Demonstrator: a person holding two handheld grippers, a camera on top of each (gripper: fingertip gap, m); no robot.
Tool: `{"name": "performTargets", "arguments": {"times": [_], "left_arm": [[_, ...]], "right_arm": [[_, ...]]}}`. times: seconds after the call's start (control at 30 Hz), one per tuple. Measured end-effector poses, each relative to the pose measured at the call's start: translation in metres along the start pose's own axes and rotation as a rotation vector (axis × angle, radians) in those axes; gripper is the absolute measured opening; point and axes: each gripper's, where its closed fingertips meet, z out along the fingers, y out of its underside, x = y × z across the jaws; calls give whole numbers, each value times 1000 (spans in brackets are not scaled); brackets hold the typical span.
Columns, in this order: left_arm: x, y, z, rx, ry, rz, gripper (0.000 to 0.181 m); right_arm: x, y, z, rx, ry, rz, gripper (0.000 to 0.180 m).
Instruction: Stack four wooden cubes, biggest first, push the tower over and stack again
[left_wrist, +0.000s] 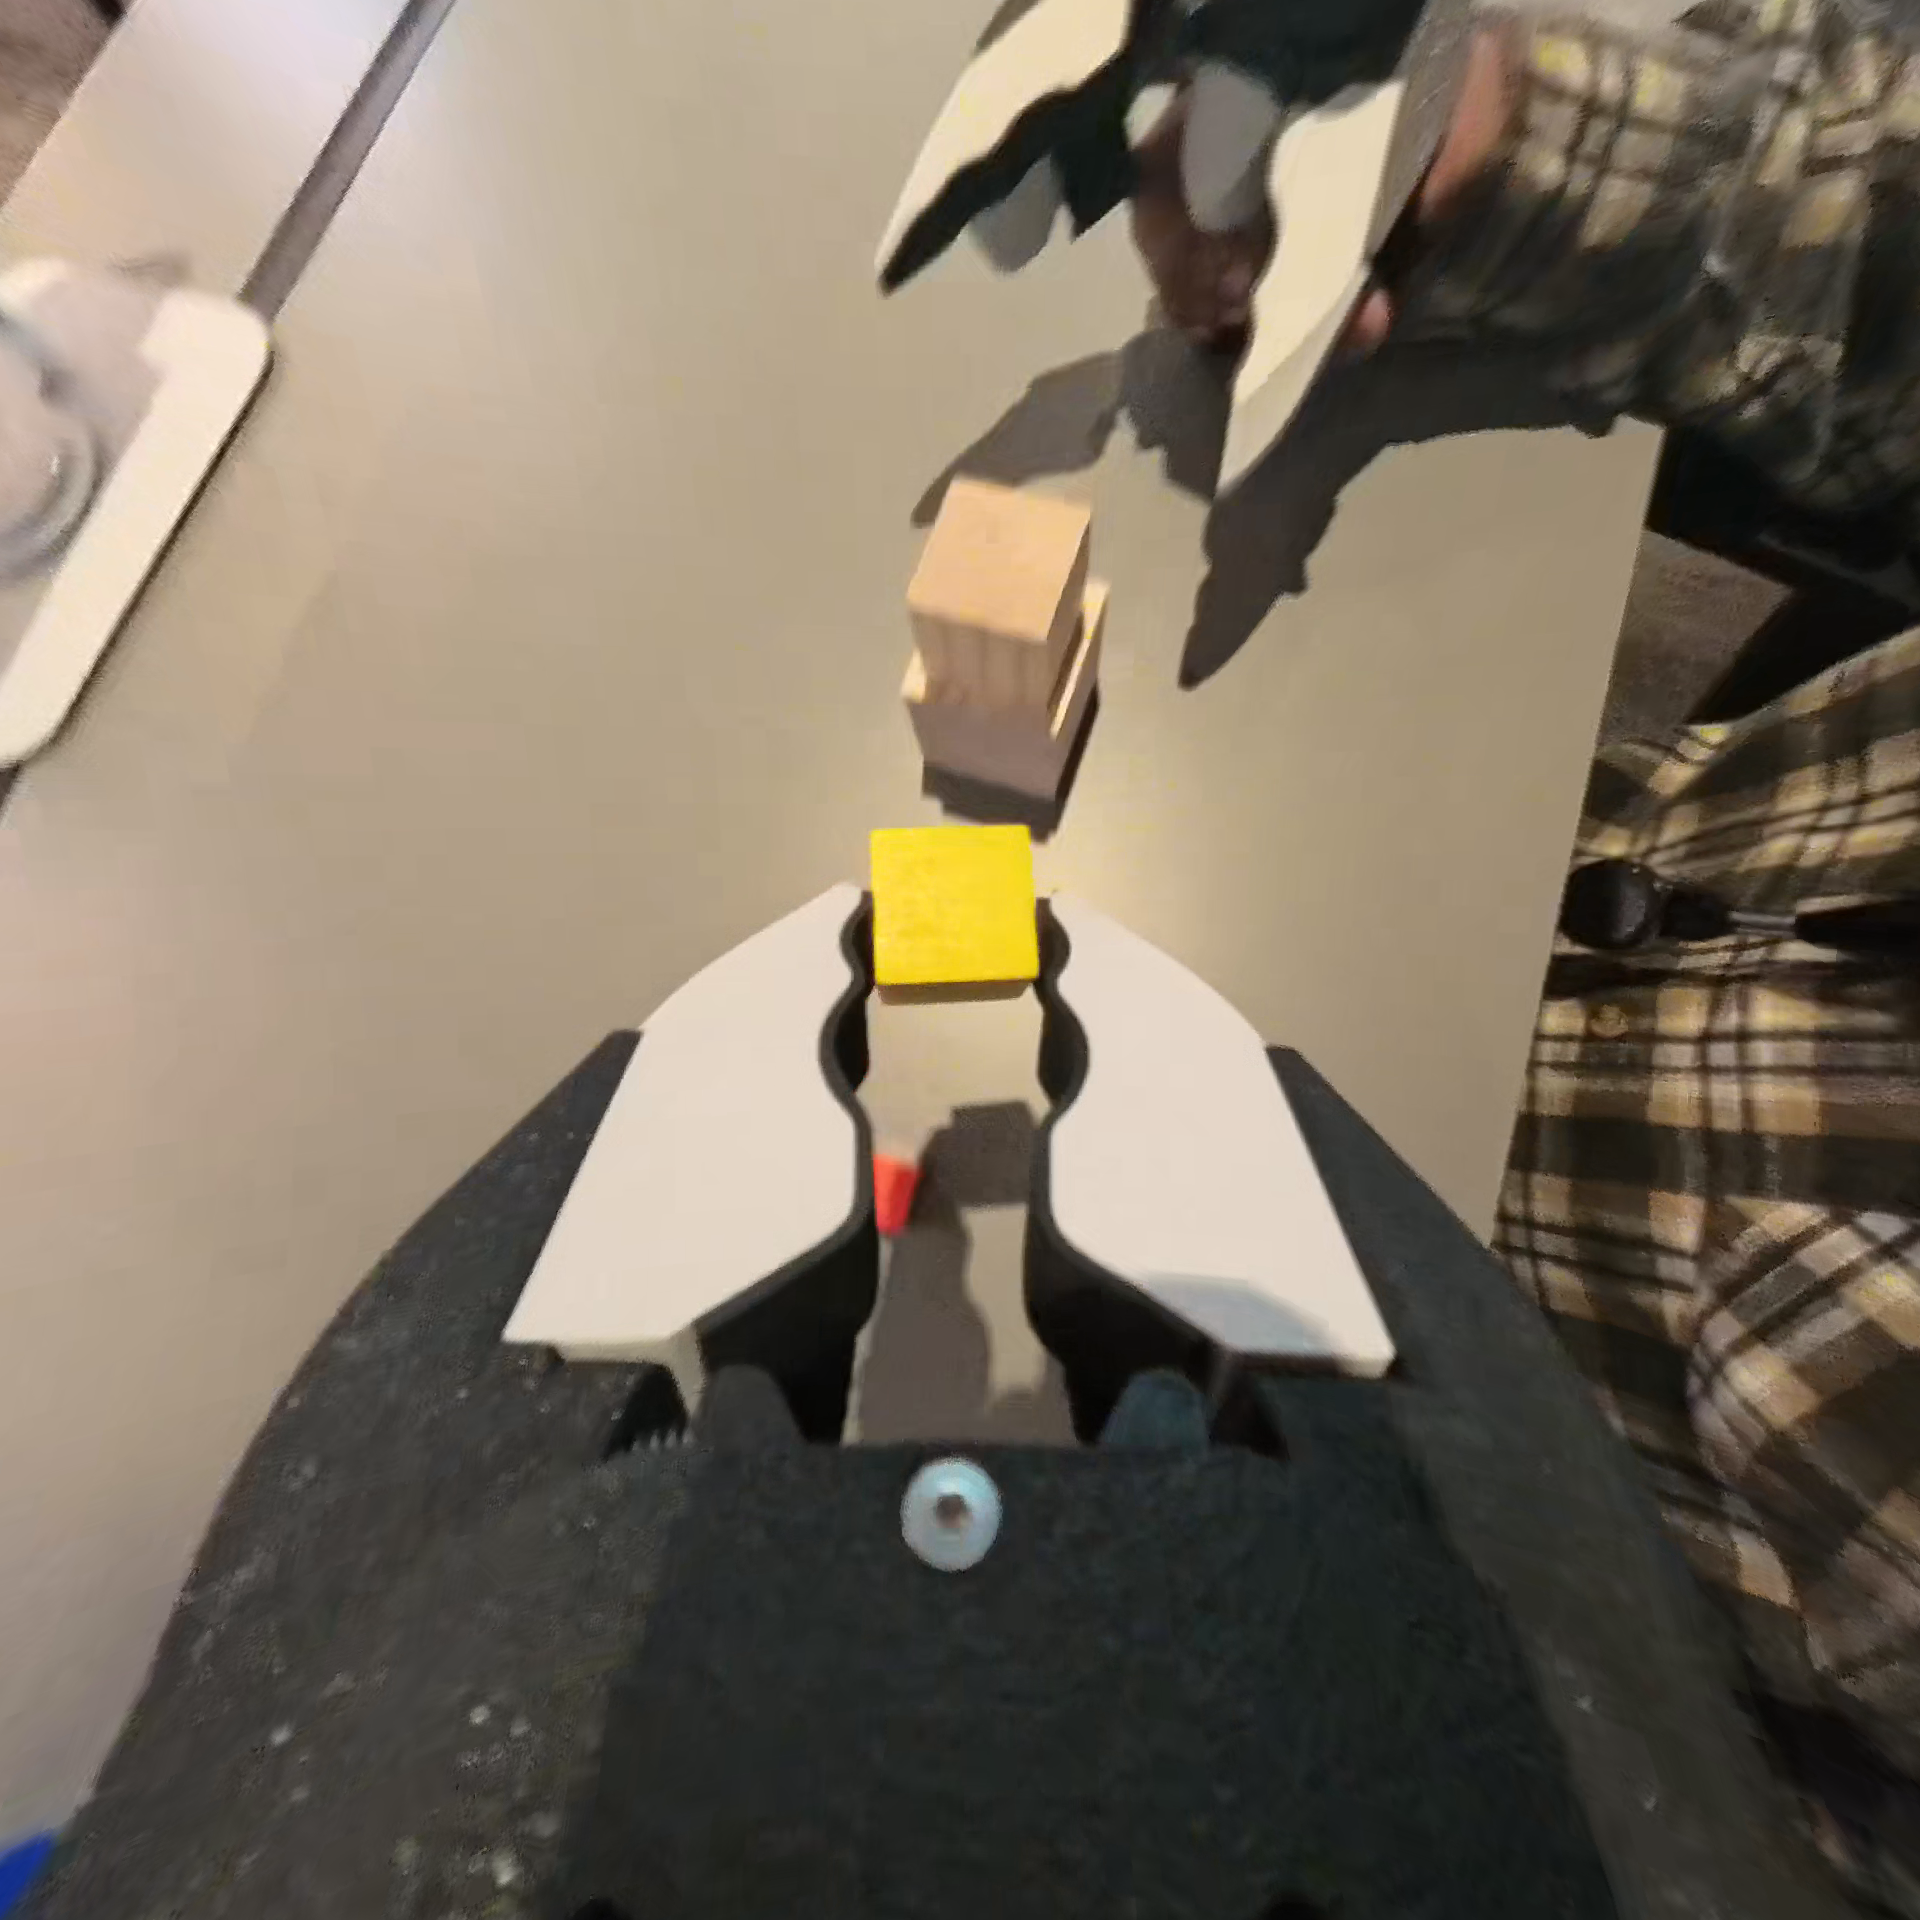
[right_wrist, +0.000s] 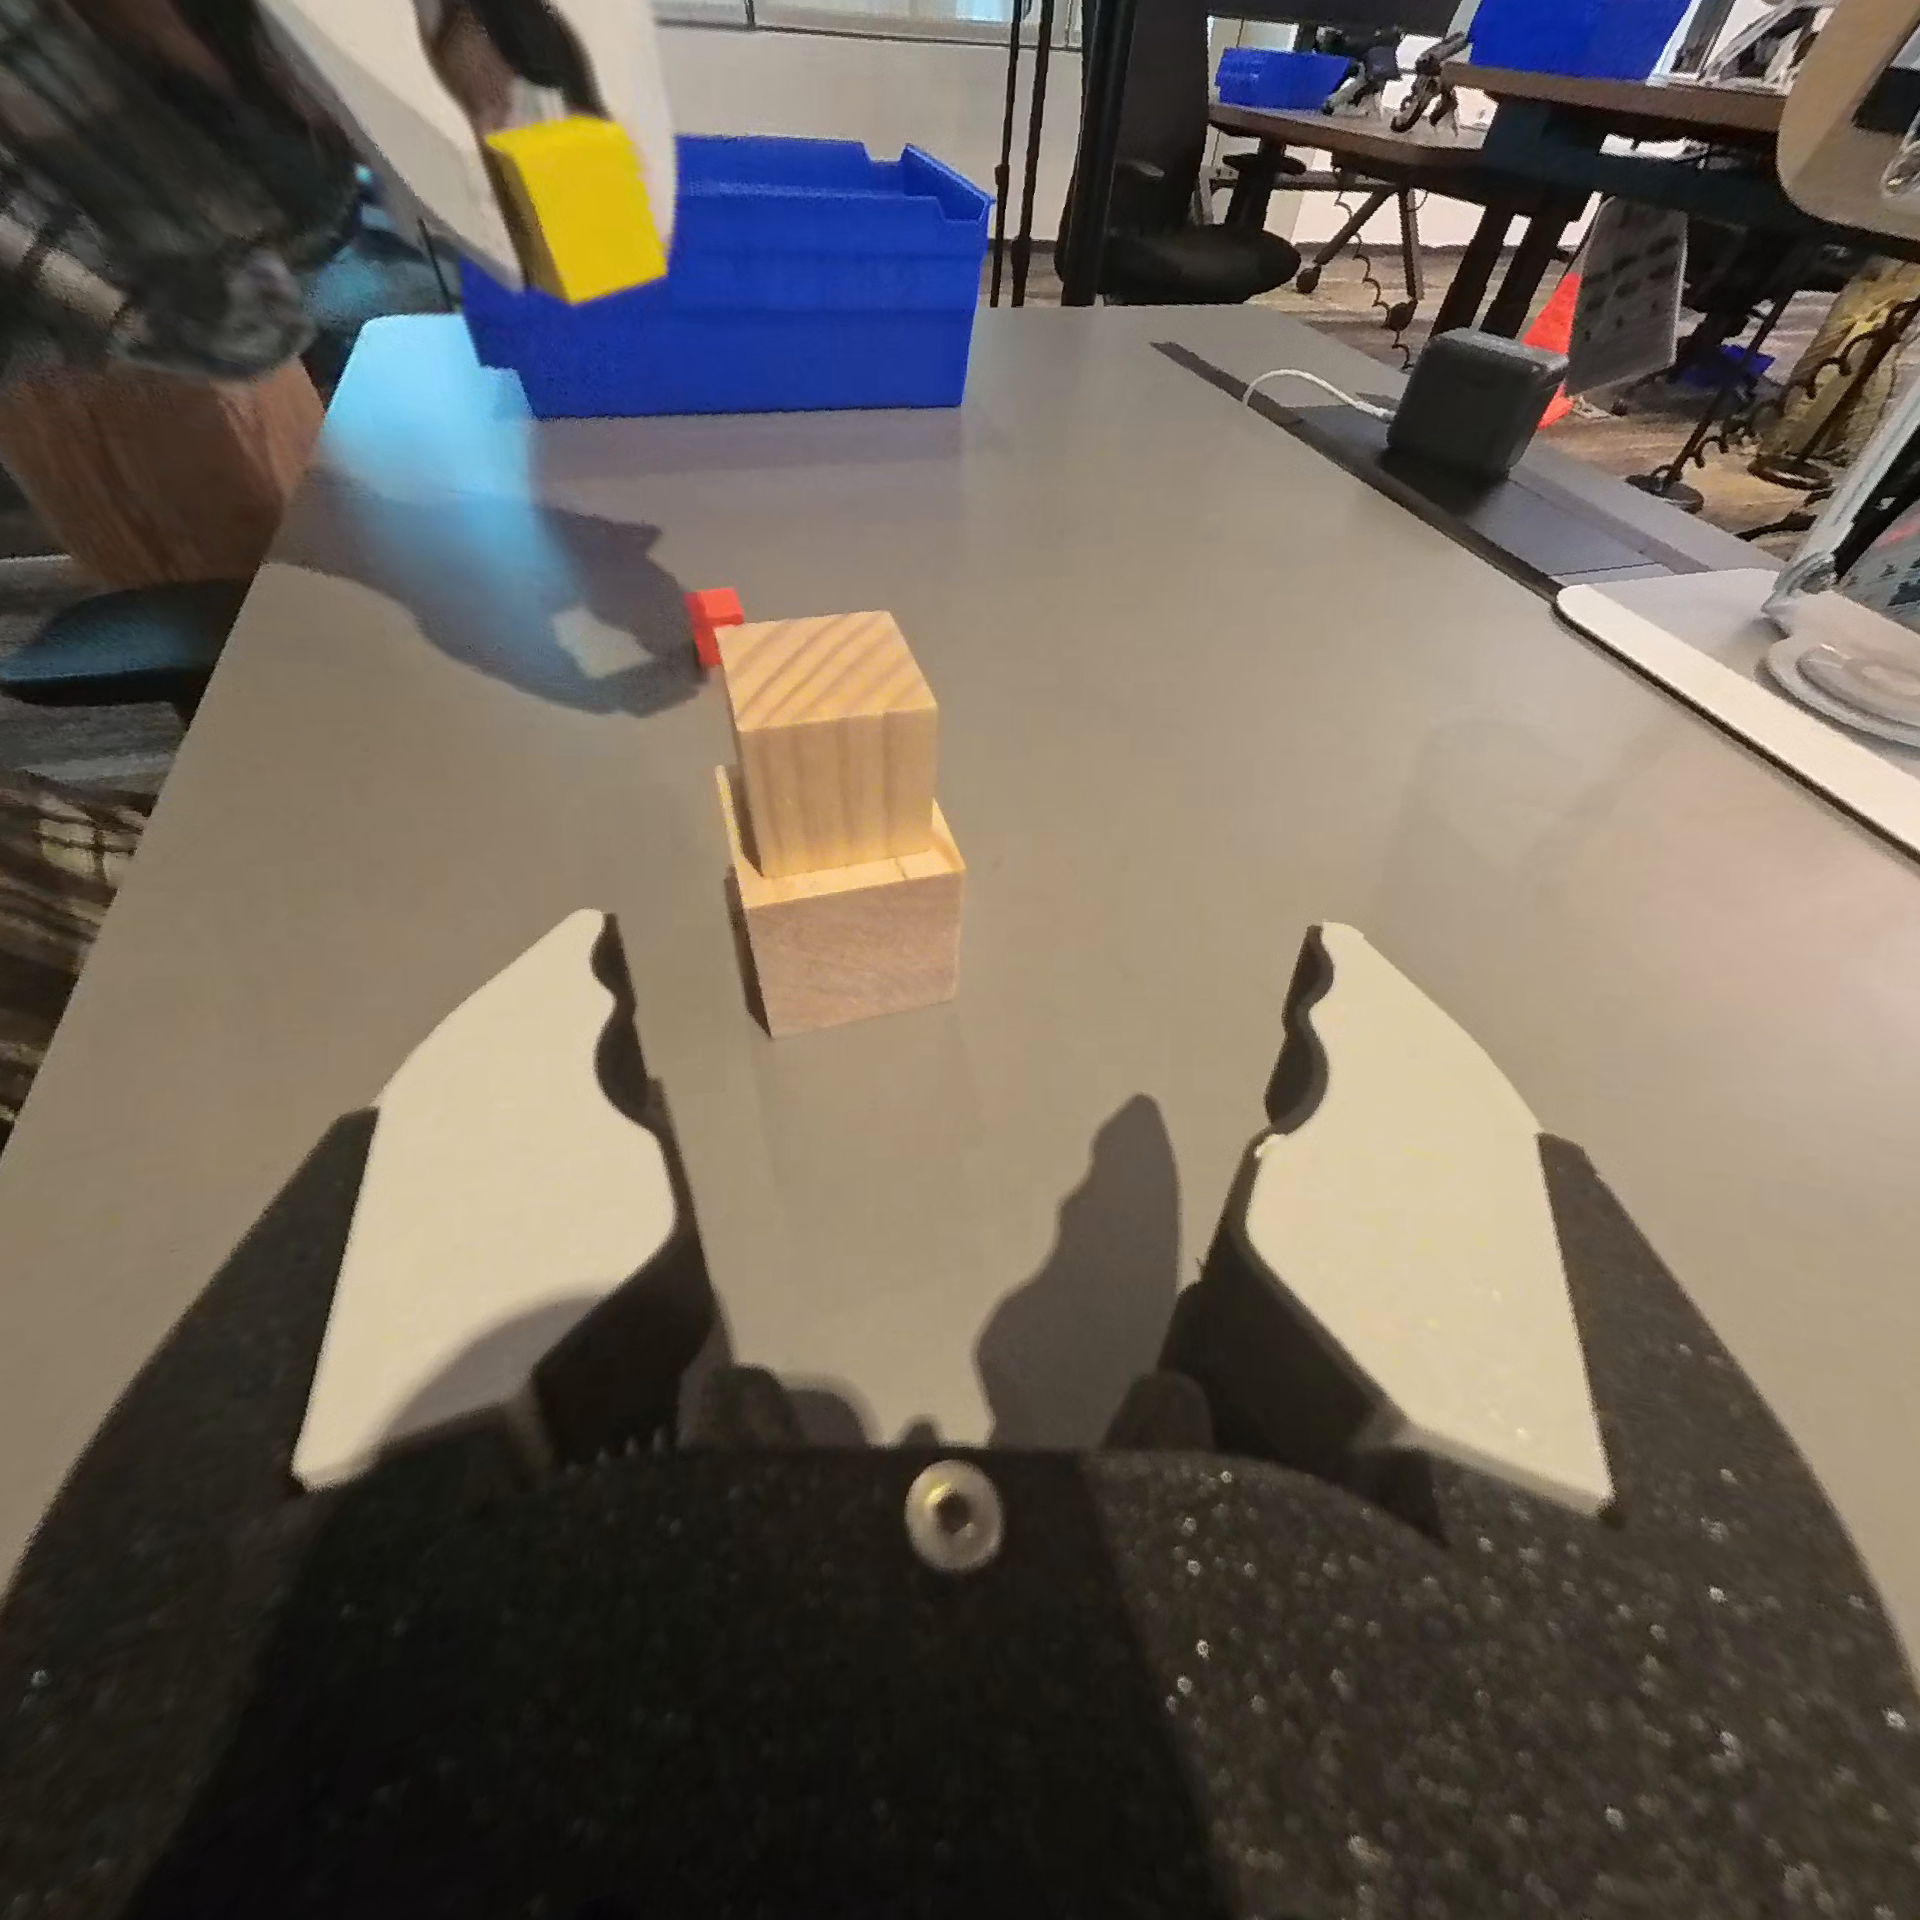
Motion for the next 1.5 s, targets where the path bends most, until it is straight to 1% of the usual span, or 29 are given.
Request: {"name": "performTargets", "arguments": {"times": [0.1, 0.2, 0.33, 0.47, 0.87, 1.5], "left_arm": [[3, -34, 21, -28, 70, 109, 29], [10, -52, 45, -47, 171, 146, 28], [14, -57, 70, -72, 250, 172, 28], [14, -56, 83, -73, 288, 172, 28], [11, -48, 95, -75, 313, 164, 28], [14, -45, 99, -40, 344, 165, 29]], "right_arm": [[0, 0, -1, 0, -2, -1, 117], [0, 0, -2, 2, -2, -1, 117], [0, -1, -3, 7, -3, -1, 117], [0, -2, -3, 8, -8, 0, 117], [-1, 0, -1, -1, -12, 0, 117], [-1, 0, -1, -4, -13, 3, 117]]}}
